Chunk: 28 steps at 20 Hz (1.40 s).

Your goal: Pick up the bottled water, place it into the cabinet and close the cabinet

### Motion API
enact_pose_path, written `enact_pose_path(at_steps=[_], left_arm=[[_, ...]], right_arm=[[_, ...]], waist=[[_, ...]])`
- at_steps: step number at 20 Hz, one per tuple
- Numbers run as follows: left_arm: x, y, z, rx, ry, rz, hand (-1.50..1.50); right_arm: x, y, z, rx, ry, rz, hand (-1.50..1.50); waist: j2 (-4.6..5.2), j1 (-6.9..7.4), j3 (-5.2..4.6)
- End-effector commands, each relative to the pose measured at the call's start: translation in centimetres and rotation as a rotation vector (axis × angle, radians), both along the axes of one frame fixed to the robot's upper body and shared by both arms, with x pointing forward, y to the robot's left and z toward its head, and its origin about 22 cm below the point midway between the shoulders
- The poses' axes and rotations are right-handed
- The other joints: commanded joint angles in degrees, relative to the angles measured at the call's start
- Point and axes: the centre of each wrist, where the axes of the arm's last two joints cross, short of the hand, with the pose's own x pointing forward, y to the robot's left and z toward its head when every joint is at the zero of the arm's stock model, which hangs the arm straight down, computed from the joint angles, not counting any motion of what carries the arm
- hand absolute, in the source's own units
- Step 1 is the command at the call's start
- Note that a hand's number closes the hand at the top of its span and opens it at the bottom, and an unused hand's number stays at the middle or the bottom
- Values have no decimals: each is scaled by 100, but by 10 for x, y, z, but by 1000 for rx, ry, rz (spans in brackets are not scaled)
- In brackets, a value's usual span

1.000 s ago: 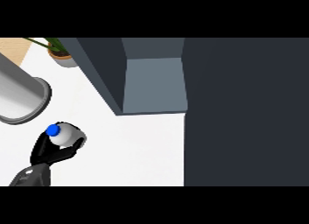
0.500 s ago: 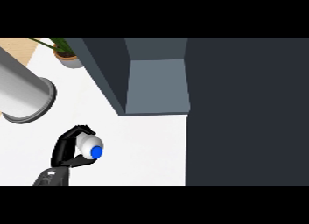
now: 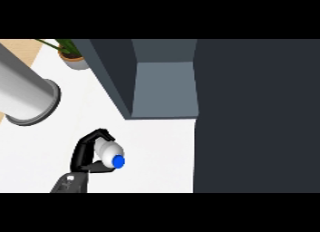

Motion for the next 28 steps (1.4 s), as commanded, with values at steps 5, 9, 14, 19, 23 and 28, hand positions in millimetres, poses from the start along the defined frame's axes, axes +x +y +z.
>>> enact_pose_path(at_steps=[5,9,14,19,23,28], left_arm=[[18,-68,24,-112,20,-105,150],[23,-102,41,-107,52,-57,150],[43,-141,94,-97,59,-77,150],[77,-161,119,-79,75,-16,150],[101,-170,144,-42,114,34,150],[132,-179,172,-41,144,71,150]], right_arm=[[-6,-6,26,-11,-52,-7,-150],[-7,-4,30,11,-31,11,-150],[-8,-9,35,4,-60,-1,-150],[-4,-18,30,-14,-59,-6,-150],[-11,-15,30,19,-71,-34,-150],[-13,-23,22,3,-61,6,-150]], waist=[[20,-42,-61],[40,-104,-68],[29,-60,-61],[92,-149,-67],[78,-179,-65],[101,-248,-64]])
